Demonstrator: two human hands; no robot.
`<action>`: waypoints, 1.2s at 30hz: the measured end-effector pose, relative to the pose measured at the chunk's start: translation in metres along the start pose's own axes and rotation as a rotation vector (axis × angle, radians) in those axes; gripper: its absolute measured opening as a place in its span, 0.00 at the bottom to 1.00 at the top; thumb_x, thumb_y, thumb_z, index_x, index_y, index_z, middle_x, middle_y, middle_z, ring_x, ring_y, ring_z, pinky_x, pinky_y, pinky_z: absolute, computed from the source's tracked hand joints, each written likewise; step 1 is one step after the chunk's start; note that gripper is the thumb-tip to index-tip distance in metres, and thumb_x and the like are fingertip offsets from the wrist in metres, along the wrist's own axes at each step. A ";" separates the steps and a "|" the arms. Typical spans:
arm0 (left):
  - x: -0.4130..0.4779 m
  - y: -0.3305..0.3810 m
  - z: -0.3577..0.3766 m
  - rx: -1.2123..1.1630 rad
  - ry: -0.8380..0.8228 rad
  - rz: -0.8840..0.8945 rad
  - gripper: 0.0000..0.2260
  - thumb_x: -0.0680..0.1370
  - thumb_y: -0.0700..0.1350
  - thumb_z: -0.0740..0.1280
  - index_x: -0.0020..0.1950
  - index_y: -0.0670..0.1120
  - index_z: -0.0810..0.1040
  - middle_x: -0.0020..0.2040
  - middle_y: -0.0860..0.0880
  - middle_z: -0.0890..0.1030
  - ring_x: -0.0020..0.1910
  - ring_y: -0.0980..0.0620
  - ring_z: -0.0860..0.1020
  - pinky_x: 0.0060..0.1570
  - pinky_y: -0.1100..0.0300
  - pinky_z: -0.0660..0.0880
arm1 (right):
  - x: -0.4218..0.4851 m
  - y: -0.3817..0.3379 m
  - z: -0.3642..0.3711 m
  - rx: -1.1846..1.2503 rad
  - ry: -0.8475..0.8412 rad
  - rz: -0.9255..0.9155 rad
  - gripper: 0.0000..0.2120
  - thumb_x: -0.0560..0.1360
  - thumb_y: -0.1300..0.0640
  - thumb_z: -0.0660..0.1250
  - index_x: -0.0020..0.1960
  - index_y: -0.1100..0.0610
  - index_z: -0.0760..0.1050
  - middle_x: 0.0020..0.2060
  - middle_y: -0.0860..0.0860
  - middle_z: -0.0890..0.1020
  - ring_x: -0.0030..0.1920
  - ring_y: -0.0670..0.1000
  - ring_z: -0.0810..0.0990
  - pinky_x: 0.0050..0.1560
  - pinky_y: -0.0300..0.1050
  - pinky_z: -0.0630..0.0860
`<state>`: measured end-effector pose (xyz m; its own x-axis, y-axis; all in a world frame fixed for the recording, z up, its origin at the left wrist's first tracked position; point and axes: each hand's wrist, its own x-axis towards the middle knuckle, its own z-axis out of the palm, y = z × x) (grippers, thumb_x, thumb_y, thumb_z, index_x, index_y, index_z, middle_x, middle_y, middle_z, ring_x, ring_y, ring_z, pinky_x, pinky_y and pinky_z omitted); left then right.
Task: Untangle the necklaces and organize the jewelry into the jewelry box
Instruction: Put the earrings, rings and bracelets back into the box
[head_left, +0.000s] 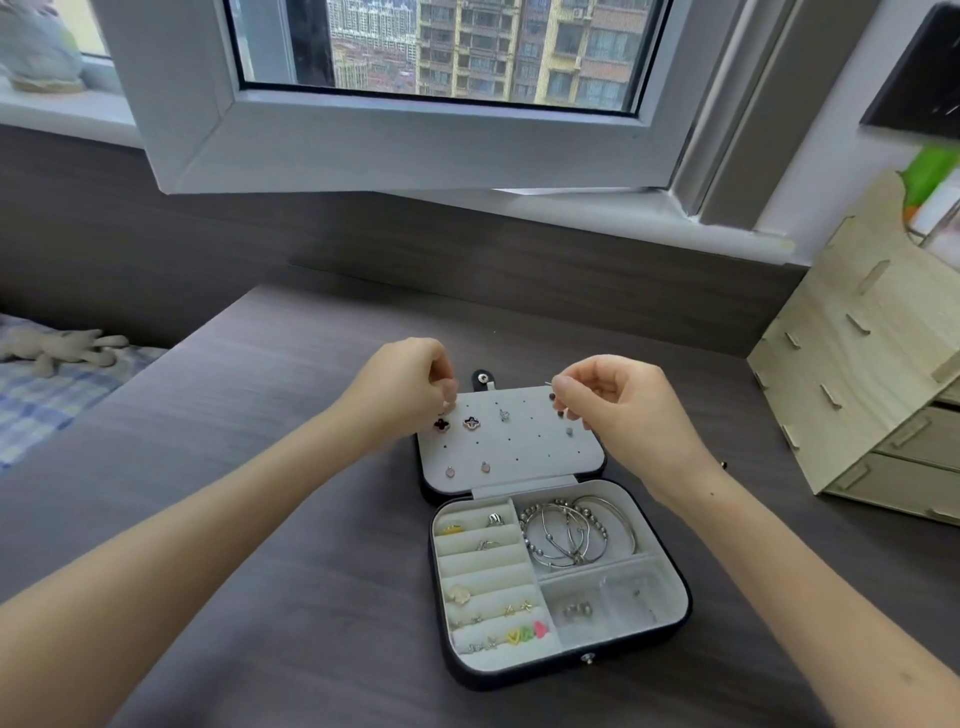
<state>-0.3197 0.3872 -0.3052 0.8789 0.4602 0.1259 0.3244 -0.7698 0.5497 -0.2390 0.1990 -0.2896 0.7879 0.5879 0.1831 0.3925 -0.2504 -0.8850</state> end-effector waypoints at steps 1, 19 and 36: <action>0.001 0.001 -0.002 -0.021 -0.014 -0.023 0.06 0.78 0.41 0.62 0.41 0.46 0.72 0.46 0.50 0.79 0.45 0.51 0.74 0.37 0.60 0.66 | 0.000 0.000 0.001 -0.011 -0.004 -0.001 0.05 0.75 0.60 0.66 0.42 0.60 0.79 0.35 0.51 0.82 0.33 0.42 0.76 0.33 0.31 0.72; 0.012 0.004 -0.034 -0.537 -0.134 -0.213 0.07 0.77 0.38 0.66 0.39 0.43 0.77 0.39 0.47 0.82 0.38 0.52 0.79 0.40 0.60 0.77 | -0.010 0.004 -0.028 -0.008 -0.033 0.070 0.04 0.74 0.57 0.69 0.44 0.57 0.81 0.38 0.53 0.84 0.34 0.38 0.77 0.33 0.27 0.70; -0.041 -0.009 -0.050 -1.209 -0.243 -0.305 0.03 0.75 0.35 0.64 0.43 0.37 0.77 0.37 0.44 0.82 0.37 0.51 0.83 0.37 0.59 0.81 | -0.034 -0.006 0.053 -0.611 0.177 -0.605 0.09 0.68 0.46 0.67 0.34 0.49 0.80 0.28 0.43 0.74 0.30 0.47 0.71 0.33 0.39 0.64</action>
<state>-0.3764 0.3972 -0.2741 0.9079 0.3553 -0.2224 0.1125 0.3045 0.9458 -0.2930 0.2214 -0.3131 0.4045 0.6381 0.6551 0.9123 -0.3318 -0.2401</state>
